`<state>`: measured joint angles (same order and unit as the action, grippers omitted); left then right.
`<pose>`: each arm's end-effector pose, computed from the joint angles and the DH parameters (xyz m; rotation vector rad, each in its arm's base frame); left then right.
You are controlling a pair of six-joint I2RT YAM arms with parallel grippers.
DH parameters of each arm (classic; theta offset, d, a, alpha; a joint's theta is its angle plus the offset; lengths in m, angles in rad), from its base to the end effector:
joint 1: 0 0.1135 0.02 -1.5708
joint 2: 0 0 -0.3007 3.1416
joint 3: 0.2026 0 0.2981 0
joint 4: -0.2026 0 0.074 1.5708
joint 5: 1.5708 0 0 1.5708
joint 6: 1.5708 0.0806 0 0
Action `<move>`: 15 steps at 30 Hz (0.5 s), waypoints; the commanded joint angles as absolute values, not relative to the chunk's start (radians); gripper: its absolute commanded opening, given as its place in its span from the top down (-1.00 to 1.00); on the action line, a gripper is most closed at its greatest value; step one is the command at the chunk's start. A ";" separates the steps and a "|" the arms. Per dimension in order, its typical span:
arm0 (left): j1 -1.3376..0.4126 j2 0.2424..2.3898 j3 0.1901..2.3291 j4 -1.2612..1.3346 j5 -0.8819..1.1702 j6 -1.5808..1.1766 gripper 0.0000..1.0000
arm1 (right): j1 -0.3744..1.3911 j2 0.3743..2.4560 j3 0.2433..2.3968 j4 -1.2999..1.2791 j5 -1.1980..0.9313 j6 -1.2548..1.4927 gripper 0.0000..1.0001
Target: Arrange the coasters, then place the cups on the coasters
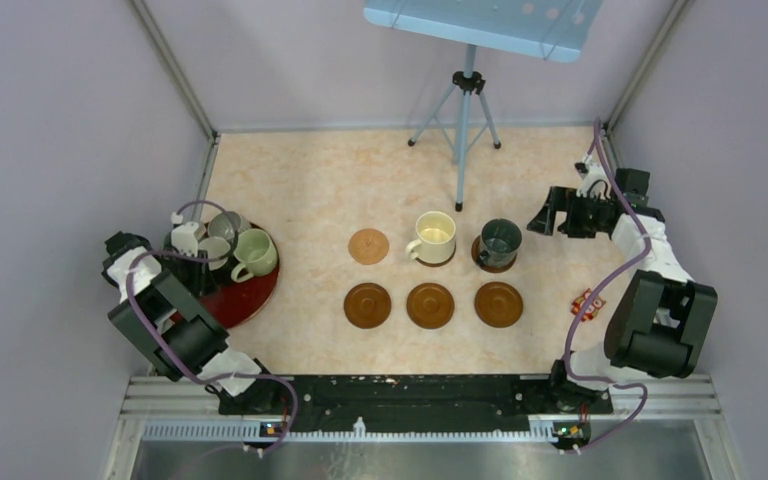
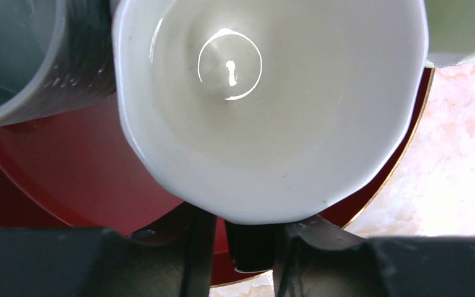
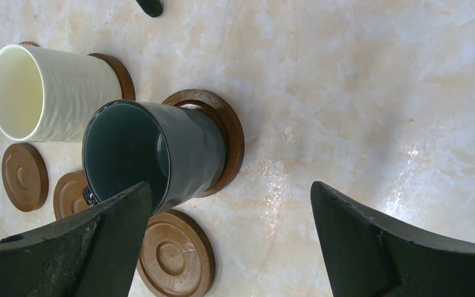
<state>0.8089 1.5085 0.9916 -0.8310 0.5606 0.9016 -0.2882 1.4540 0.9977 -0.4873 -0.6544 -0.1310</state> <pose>0.2493 0.1992 0.1827 0.2013 2.5571 -0.2676 0.3538 -0.0537 0.2256 -0.0728 2.3469 0.6173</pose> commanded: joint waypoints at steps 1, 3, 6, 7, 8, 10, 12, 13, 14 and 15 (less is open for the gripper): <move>0.800 1.532 0.989 -0.729 0.556 0.893 0.27 | -0.282 1.462 1.029 -0.472 -0.653 -0.141 -0.97; 0.800 1.524 0.996 -0.743 0.563 0.894 0.41 | -0.282 1.463 1.029 -0.470 -0.655 -0.140 -0.97; 0.801 1.508 1.006 -0.767 0.575 0.898 0.66 | -0.282 1.464 1.026 -0.470 -0.657 -0.141 -0.97; 0.801 1.502 1.011 -0.776 0.576 0.901 0.75 | -0.282 1.464 1.026 -0.471 -0.657 -0.142 -0.97; 0.801 1.497 1.017 -0.785 0.577 0.901 0.84 | -0.282 1.463 1.028 -0.471 -0.656 -0.144 -0.97; 0.802 1.481 1.030 -0.804 0.583 0.903 1.00 | -0.282 1.463 1.028 -0.472 -0.656 -0.146 -0.98; 0.801 1.460 1.044 -0.825 0.592 0.902 1.00 | -0.281 1.463 1.028 -0.472 -0.657 -0.147 -0.97; 0.801 1.450 1.051 -0.835 0.598 0.902 1.00 | -0.282 1.464 1.028 -0.472 -0.658 -0.147 -0.97; 0.801 1.442 1.060 -0.844 0.602 0.899 1.00 | -0.281 1.465 1.028 -0.471 -0.659 -0.147 -0.97; 0.802 1.432 1.072 -0.853 0.606 0.896 1.00 | -0.282 1.464 1.028 -0.471 -0.660 -0.148 -0.97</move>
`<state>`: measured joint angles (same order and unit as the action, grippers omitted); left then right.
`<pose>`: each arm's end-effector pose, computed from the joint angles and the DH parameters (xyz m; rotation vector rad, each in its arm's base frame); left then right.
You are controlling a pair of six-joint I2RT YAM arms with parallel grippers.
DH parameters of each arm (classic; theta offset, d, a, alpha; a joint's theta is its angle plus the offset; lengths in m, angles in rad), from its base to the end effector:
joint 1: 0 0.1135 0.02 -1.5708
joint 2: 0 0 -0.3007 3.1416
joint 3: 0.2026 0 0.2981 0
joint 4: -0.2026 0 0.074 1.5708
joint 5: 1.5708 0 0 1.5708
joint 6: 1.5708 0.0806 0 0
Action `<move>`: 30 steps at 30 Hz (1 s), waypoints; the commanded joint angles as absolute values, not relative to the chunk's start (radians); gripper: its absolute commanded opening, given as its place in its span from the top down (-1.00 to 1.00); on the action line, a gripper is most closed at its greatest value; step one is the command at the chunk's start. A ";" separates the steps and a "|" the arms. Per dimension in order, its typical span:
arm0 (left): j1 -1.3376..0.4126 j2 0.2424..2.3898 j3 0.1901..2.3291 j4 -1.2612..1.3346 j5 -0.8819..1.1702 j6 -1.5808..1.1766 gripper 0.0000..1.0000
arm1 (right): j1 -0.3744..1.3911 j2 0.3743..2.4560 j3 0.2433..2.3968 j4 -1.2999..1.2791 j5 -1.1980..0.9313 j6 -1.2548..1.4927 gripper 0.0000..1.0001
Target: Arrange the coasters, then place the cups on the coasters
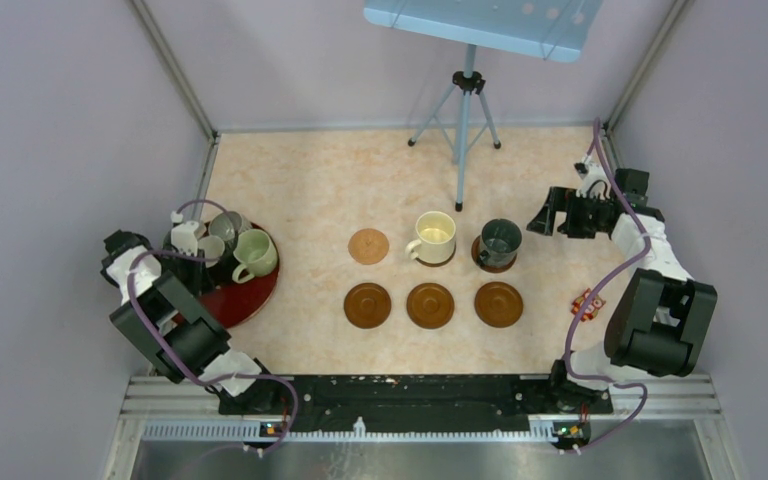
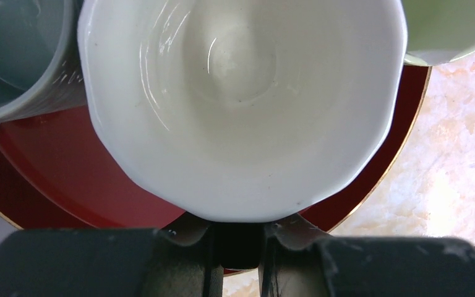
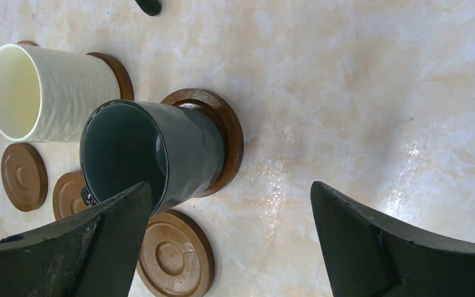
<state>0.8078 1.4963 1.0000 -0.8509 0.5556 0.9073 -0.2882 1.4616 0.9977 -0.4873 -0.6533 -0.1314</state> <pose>0.2481 0.1980 0.1881 0.2098 2.5599 -0.2611 0.3546 -0.0540 0.2230 -0.0697 2.3537 0.6196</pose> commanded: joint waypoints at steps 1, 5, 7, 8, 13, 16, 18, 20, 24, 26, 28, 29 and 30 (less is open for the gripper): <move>0.802 1.424 1.082 -0.864 0.610 0.892 1.00 | -0.282 1.464 1.028 -0.470 -0.661 -0.149 -0.97; 0.801 1.406 1.146 -0.916 0.626 0.882 1.00 | -0.282 1.464 1.027 -0.469 -0.667 -0.150 -0.97; 0.802 1.403 1.176 -0.936 0.639 0.875 1.00 | -0.281 1.465 1.027 -0.469 -0.672 -0.152 -0.97; 0.802 1.404 1.190 -0.944 0.647 0.872 1.00 | -0.282 1.464 1.027 -0.467 -0.674 -0.152 -0.97; 0.801 1.405 1.294 -1.006 0.694 0.858 1.00 | -0.282 1.462 1.026 -0.469 -0.682 -0.153 -0.97; 0.796 1.388 1.356 -1.020 0.758 0.843 1.00 | -0.282 1.460 1.032 -0.469 -0.695 -0.144 -0.97; 0.763 1.379 1.385 -1.016 0.772 0.833 1.00 | -0.281 1.461 1.033 -0.464 -0.706 -0.135 -0.97; 0.703 1.376 1.414 -1.003 0.737 0.807 1.00 | -0.281 1.461 1.031 -0.458 -0.711 -0.128 -0.97; 0.586 1.390 1.494 -0.990 0.708 0.720 1.00 | -0.282 1.457 1.030 -0.459 -0.711 -0.125 -0.97; 0.502 1.387 1.532 -0.970 0.696 0.664 1.00 | -0.281 1.453 1.031 -0.455 -0.704 -0.117 -0.97; 0.408 1.368 1.544 -0.933 0.692 0.598 1.00 | -0.281 1.454 1.036 -0.453 -0.695 -0.104 -0.97; 0.352 1.359 1.547 -0.909 0.675 0.560 1.00 | -0.282 1.456 1.039 -0.455 -0.691 -0.102 -0.97; 0.292 1.353 1.551 -0.887 0.650 0.528 1.00 | -0.283 1.456 1.042 -0.457 -0.686 -0.101 -0.97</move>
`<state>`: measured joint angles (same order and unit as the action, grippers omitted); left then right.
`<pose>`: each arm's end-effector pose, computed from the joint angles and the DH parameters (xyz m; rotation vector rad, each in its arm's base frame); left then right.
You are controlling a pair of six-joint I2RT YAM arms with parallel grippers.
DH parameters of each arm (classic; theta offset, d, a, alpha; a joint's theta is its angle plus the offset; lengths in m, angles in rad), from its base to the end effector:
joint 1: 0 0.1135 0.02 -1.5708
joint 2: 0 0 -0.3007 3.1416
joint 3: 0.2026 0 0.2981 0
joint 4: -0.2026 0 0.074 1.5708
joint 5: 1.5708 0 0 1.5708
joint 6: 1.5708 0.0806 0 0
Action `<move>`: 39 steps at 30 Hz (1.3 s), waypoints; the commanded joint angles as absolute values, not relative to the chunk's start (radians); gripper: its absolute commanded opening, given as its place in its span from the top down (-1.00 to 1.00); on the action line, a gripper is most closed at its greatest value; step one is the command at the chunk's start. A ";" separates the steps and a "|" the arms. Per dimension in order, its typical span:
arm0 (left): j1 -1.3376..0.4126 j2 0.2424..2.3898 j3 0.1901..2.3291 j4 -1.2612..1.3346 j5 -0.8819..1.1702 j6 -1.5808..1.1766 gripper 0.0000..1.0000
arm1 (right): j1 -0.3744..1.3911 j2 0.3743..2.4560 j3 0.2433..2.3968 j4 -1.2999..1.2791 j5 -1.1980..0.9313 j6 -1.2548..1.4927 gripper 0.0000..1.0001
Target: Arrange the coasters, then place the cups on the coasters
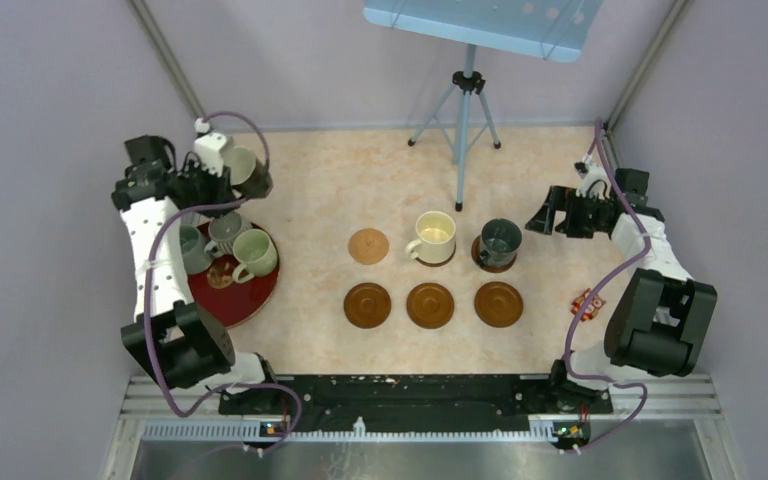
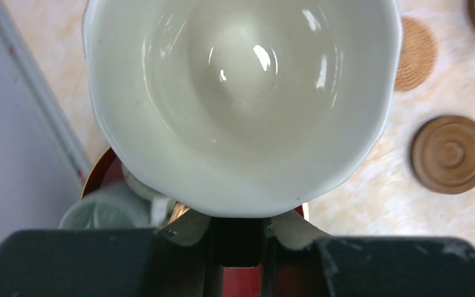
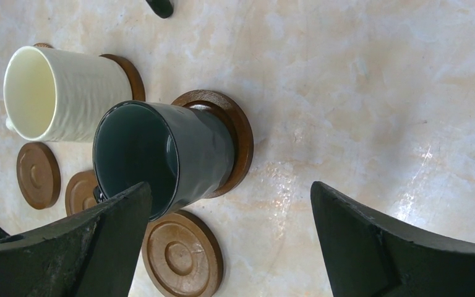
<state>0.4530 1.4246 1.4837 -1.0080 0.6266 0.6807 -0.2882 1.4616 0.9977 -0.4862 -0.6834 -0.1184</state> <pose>0.3312 0.1086 0.3749 0.4966 2.2460 -0.2305 0.3544 -0.0520 0.2244 -0.0672 2.3423 0.6602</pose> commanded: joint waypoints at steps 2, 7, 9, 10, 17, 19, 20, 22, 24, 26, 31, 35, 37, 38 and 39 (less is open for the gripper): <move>0.146 1.347 1.562 -0.845 0.597 0.449 1.00 | -0.283 1.455 1.045 -0.462 -0.674 -0.100 -0.97; -0.157 1.384 1.609 -0.799 0.439 0.323 1.00 | -0.301 1.449 1.049 -0.457 -0.659 -0.095 -0.97; -0.268 1.408 1.634 -0.783 0.392 0.286 1.00 | -0.317 1.449 1.047 -0.450 -0.658 -0.087 -0.98; -0.317 1.421 1.643 -0.773 0.369 0.266 1.00 | -0.327 1.449 1.047 -0.450 -0.658 -0.086 -0.97; -0.693 1.520 1.687 -0.679 0.199 0.192 1.00 | -0.398 1.447 1.040 -0.448 -0.661 -0.076 -0.97; -0.792 1.561 1.697 -0.659 0.175 0.187 1.00 | -0.408 1.441 1.031 -0.442 -0.652 -0.078 -0.97; -0.825 1.578 1.704 -0.650 0.170 0.179 1.00 | -0.410 1.439 1.027 -0.439 -0.642 -0.079 -0.97; -0.905 1.617 1.714 -0.628 0.113 0.153 1.00 | -0.412 1.435 1.016 -0.435 -0.624 -0.085 -0.97; -0.987 1.653 1.727 -0.612 0.019 0.126 1.00 | -0.413 1.432 1.011 -0.428 -0.609 -0.088 -0.97; -1.053 1.677 1.711 -0.563 -0.078 0.088 1.00 | -0.416 1.433 1.009 -0.429 -0.602 -0.092 -0.97; -1.176 1.712 1.654 -0.468 -0.183 0.006 1.00 | -0.430 1.437 1.013 -0.428 -0.605 -0.083 -0.97; -1.235 1.761 1.628 -0.451 -0.224 -0.052 1.00 | -0.446 1.442 1.029 -0.435 -0.612 -0.054 -0.97; -1.246 1.781 1.609 -0.448 -0.221 -0.099 1.00 | -0.448 1.440 1.031 -0.437 -0.599 -0.048 -0.97; -1.248 1.789 1.601 -0.444 -0.220 -0.122 1.00 | -0.448 1.438 1.030 -0.436 -0.598 -0.048 -0.97; -1.250 1.801 1.597 -0.445 -0.220 -0.141 1.00 | -0.450 1.435 1.028 -0.437 -0.598 -0.048 -0.97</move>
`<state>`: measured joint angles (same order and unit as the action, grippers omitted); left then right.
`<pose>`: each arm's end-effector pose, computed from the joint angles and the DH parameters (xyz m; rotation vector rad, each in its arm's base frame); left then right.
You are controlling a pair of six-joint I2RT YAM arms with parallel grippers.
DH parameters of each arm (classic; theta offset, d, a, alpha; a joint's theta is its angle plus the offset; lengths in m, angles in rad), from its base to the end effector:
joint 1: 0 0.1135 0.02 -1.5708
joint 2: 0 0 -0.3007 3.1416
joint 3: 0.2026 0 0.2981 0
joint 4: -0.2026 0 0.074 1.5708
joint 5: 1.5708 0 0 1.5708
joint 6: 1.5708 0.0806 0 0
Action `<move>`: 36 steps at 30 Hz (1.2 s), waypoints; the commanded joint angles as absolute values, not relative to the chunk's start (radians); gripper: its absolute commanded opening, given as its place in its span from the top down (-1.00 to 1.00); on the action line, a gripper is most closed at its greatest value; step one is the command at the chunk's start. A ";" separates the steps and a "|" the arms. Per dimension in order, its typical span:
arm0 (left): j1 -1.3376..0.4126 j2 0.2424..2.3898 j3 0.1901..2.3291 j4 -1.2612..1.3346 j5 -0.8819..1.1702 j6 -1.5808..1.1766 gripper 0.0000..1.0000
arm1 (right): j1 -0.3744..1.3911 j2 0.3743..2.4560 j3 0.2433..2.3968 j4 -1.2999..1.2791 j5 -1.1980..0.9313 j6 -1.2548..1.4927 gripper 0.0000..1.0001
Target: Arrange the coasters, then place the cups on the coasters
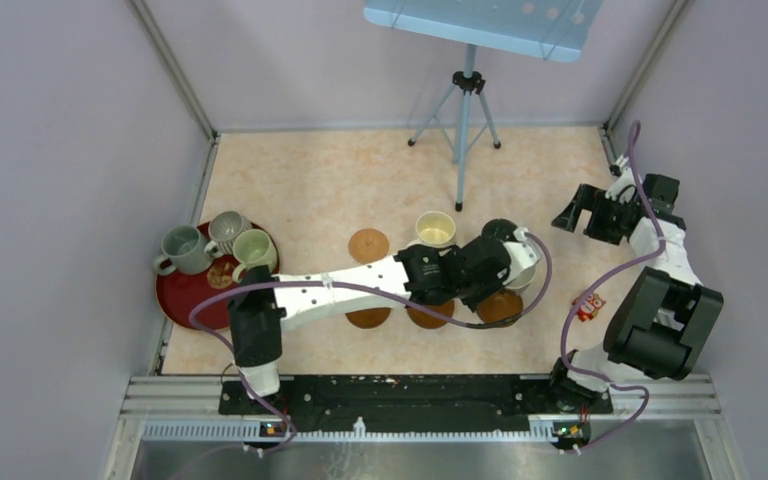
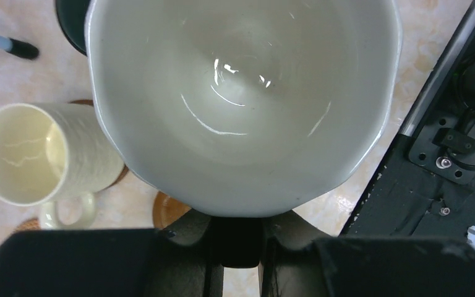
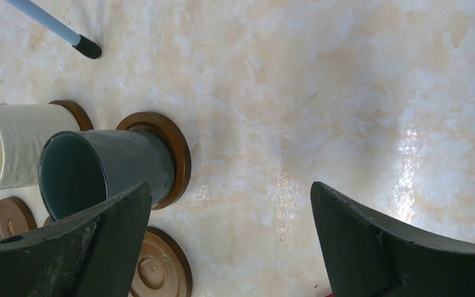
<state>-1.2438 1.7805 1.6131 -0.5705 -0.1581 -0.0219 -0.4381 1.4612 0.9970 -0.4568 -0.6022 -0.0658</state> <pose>0.1707 -0.4639 0.3148 1.2760 1.9649 -0.4630 0.3454 -0.1114 0.2235 0.1915 2.3321 0.5045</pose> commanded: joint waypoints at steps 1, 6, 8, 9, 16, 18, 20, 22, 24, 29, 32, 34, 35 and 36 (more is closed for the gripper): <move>-1.250 1.815 1.601 -0.451 -0.222 -0.164 1.00 | -0.450 1.433 1.026 -0.435 -0.600 -0.048 -0.97; -1.255 1.861 1.625 -0.488 -0.206 -0.228 1.00 | -0.452 1.426 1.017 -0.427 -0.600 -0.043 -0.97; -1.255 1.882 1.640 -0.498 -0.185 -0.226 1.00 | -0.451 1.426 1.016 -0.424 -0.604 -0.042 -0.97; -1.255 1.895 1.648 -0.508 -0.169 -0.227 1.00 | -0.452 1.427 1.017 -0.423 -0.605 -0.042 -0.97; -1.254 1.960 1.668 -0.531 -0.137 -0.264 1.00 | -0.451 1.426 1.011 -0.425 -0.623 -0.048 -0.97; -1.254 1.973 1.679 -0.532 -0.143 -0.268 1.00 | -0.451 1.426 1.010 -0.423 -0.628 -0.048 -0.97; -1.255 1.987 1.692 -0.539 -0.150 -0.268 1.00 | -0.451 1.427 1.009 -0.422 -0.632 -0.049 -0.97; -1.255 1.993 1.698 -0.537 -0.148 -0.273 1.00 | -0.452 1.427 1.008 -0.421 -0.634 -0.051 -0.97; -1.255 1.997 1.700 -0.537 -0.138 -0.276 1.00 | -0.451 1.427 1.007 -0.420 -0.634 -0.052 -0.97; -1.255 2.006 1.704 -0.541 -0.126 -0.281 0.97 | -0.451 1.430 1.005 -0.419 -0.634 -0.052 -0.97; -1.256 2.009 1.703 -0.544 -0.125 -0.279 0.81 | -0.451 1.433 1.005 -0.420 -0.637 -0.054 -0.97; -1.256 2.011 1.699 -0.544 -0.130 -0.278 0.77 | -0.452 1.432 1.004 -0.420 -0.642 -0.057 -0.97; -1.256 2.012 1.697 -0.544 -0.132 -0.278 0.75 | -0.451 1.433 1.004 -0.419 -0.643 -0.057 -0.97; -1.256 2.011 1.697 -0.545 -0.132 -0.277 0.72 | -0.452 1.433 1.004 -0.420 -0.643 -0.058 -0.97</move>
